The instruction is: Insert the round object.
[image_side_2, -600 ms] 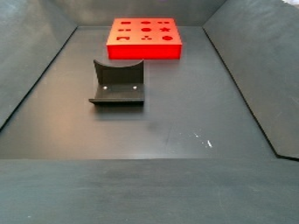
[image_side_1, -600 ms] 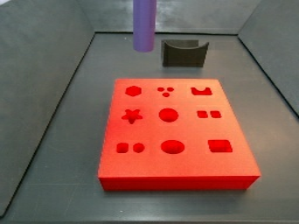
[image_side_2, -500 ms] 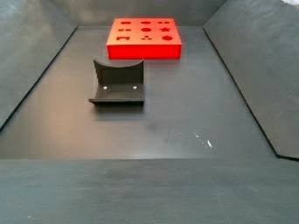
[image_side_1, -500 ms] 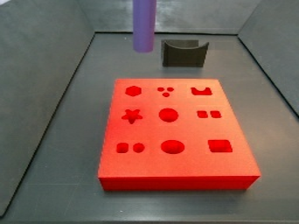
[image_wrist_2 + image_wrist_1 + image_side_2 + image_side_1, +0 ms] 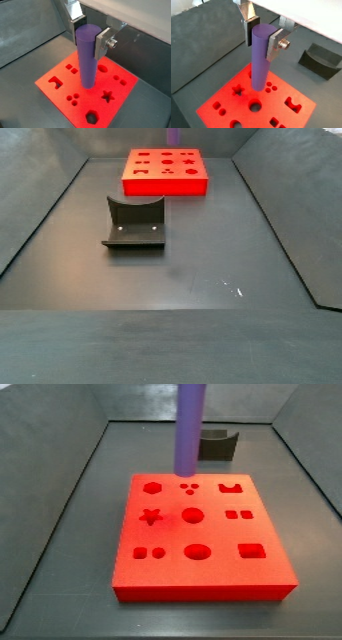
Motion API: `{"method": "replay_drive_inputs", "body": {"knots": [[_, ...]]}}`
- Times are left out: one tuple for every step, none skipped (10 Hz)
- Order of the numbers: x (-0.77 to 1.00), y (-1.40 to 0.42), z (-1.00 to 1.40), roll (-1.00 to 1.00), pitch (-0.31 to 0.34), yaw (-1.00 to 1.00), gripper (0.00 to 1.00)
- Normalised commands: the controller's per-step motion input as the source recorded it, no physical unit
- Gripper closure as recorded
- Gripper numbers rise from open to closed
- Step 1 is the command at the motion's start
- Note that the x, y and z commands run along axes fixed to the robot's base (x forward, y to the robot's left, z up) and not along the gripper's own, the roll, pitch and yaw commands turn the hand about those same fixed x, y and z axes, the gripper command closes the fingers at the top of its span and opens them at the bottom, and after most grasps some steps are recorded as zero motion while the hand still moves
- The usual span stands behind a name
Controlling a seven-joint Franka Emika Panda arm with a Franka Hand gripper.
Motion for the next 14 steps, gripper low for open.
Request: {"method": "replay_drive_inputs", "body": {"knots": [[0.34,-0.15,-0.28,0.14,0.017,0.00,1.00],[0.36,-0.57,-0.30,0.34,0.036,0.09,1.00],[0.27,-0.51,-0.35,0.33,0.026,0.10,1.00],[0.12,-0.43,-0.29,0.30,0.029,0.10,1.00],[0.00,-0.30,-0.25,0.14,0.000,0.00,1.00],[-0.03,-0.07,-0.26,0.00,0.000,0.00,1.00],[-0.09,0.00,-0.30,0.00,-0.003,0.00,1.00],[-0.04,0.00,-0.29,0.00,-0.013,0.00,1.00],[0.00,0.00,-0.25,0.00,-0.019,0.00,1.00],[0.00,-0.08,-0.18,-0.01,-0.016,0.00,1.00],[0.01,-0.06,-0.19,0.00,-0.020,0.00,1.00],[0.02,-0.07,-0.18,0.00,-0.016,0.00,1.00],[0.08,-0.06,-0.20,0.00,-0.021,0.01,1.00],[0.17,-0.04,-0.24,0.00,-0.026,0.05,1.00]]}}
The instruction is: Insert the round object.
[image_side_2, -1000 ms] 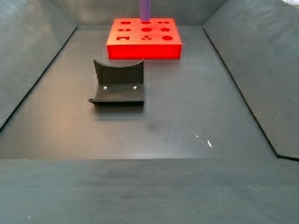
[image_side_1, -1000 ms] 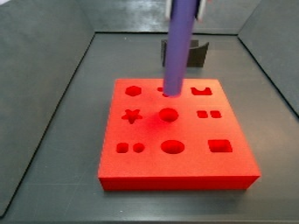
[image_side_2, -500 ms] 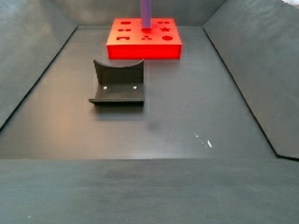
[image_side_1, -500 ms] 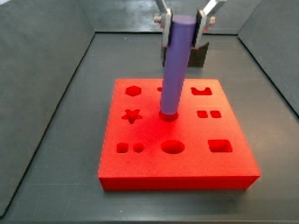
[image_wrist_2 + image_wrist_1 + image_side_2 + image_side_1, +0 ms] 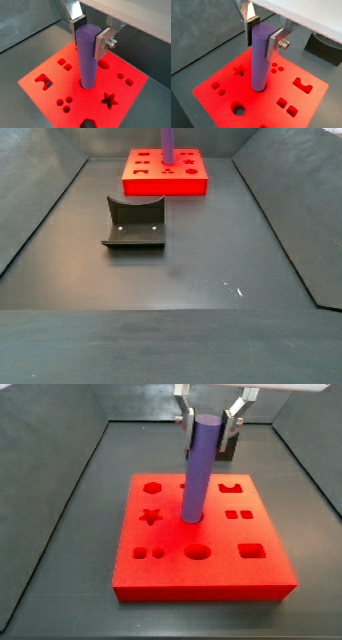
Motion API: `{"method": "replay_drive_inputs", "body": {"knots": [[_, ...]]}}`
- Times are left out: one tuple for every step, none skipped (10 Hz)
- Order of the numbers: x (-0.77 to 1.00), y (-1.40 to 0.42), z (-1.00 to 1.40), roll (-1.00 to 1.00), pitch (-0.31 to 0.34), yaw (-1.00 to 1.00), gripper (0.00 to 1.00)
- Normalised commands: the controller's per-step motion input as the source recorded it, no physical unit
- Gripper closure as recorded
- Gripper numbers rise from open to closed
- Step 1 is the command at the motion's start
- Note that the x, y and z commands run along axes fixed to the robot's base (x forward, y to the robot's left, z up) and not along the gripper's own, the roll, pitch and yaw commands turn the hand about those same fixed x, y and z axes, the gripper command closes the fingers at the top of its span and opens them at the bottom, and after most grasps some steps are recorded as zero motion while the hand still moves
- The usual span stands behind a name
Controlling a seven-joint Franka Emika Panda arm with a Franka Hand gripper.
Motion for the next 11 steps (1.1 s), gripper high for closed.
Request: {"method": "replay_drive_inputs", "body": {"knots": [[0.18,-0.03,-0.26,0.00,-0.016,0.06,1.00],[0.17,0.00,-0.29,0.03,-0.009,0.06,1.00],[0.17,0.00,-0.28,0.07,0.000,0.06,1.00],[0.07,-0.01,-0.32,0.08,0.000,0.04,1.00],[0.07,-0.01,-0.37,0.08,0.000,0.03,1.00],[0.00,0.00,-0.49,0.15,0.000,0.00,1.00],[0.00,0.00,-0.54,0.15,0.000,0.00,1.00],[0.00,0.00,-0.58,0.13,0.000,0.00,1.00],[0.00,0.00,-0.53,0.11,0.000,0.00,1.00],[0.00,0.00,-0.20,0.03,0.000,0.00,1.00],[0.00,0.00,-0.14,0.00,0.000,0.00,1.00]]}}
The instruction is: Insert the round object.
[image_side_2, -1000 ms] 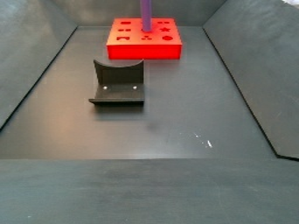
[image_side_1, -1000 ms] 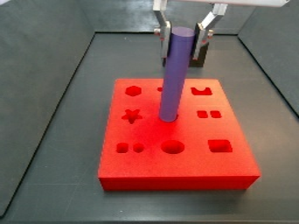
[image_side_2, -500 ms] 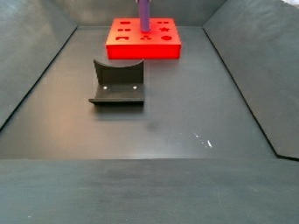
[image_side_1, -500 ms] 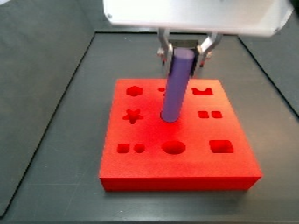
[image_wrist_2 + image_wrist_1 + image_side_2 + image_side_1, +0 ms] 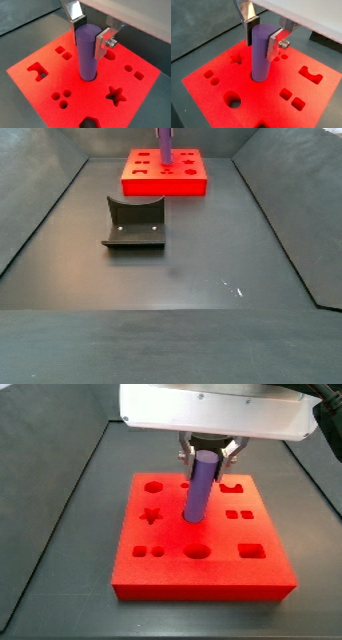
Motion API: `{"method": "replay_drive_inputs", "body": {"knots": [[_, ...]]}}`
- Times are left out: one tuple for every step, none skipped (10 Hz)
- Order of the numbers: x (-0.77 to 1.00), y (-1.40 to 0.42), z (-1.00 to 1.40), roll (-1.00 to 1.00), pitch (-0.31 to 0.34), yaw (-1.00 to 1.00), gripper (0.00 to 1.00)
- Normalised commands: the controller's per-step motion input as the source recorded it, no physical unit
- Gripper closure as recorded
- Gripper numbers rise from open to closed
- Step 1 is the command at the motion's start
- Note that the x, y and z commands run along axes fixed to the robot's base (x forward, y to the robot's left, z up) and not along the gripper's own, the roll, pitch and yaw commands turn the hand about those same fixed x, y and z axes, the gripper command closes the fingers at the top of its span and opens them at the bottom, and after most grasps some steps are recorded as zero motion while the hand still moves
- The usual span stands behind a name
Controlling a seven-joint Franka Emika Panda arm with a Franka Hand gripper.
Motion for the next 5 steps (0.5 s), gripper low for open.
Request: {"method": "replay_drive_inputs", "body": {"knots": [[0.00,0.00,-0.34,0.00,0.000,0.00,1.00],[0.00,0.00,-0.60,0.00,-0.097,0.00,1.00],[-0.02,0.00,-0.50,0.08,-0.066,0.00,1.00],[-0.08,0.00,-0.38,0.13,-0.010,0.00,1.00],[-0.15,0.00,-0.33,0.10,0.000,0.01,1.00]]}}
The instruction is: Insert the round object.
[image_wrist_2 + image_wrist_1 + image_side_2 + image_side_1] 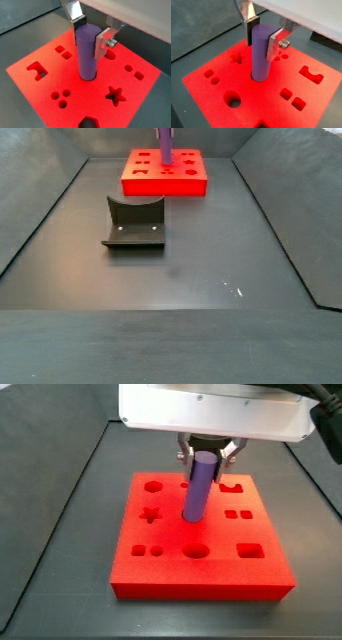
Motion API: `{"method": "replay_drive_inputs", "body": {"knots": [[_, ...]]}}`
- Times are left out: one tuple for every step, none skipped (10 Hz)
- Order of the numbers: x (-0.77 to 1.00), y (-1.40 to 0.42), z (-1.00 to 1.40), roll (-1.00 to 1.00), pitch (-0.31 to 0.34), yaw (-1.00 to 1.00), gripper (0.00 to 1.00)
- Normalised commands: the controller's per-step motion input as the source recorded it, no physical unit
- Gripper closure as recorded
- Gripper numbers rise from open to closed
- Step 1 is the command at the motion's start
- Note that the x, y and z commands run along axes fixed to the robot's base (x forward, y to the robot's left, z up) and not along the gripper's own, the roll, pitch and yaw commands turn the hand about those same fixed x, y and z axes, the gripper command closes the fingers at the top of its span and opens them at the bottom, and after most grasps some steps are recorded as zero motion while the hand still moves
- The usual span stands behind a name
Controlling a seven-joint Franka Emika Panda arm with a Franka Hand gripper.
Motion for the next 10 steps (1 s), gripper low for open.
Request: {"method": "replay_drive_inputs", "body": {"knots": [[-0.27,0.00,-0.44,0.10,-0.026,0.02,1.00],[-0.36,0.00,-0.57,0.02,-0.073,0.04,1.00],[-0.37,0.01,-0.78,-0.06,-0.170,0.05,1.00],[-0.39,0.04,-0.78,-0.06,-0.210,0.07,1.00],[-0.24,0.00,-0.81,-0.01,-0.226,0.11,1.00],[-0.20,0.00,-0.76,-0.03,-0.211,0.12,1.00],[-0.16,0.00,-0.37,0.00,-0.093,0.09,1.00],[-0.04,0.00,-0.01,0.00,-0.006,0.02,1.00],[0.00,0.00,-0.04,0.00,0.000,0.00,1.00],[0.00,0.00,0.00,0.00,0.000,0.00,1.00]]}}
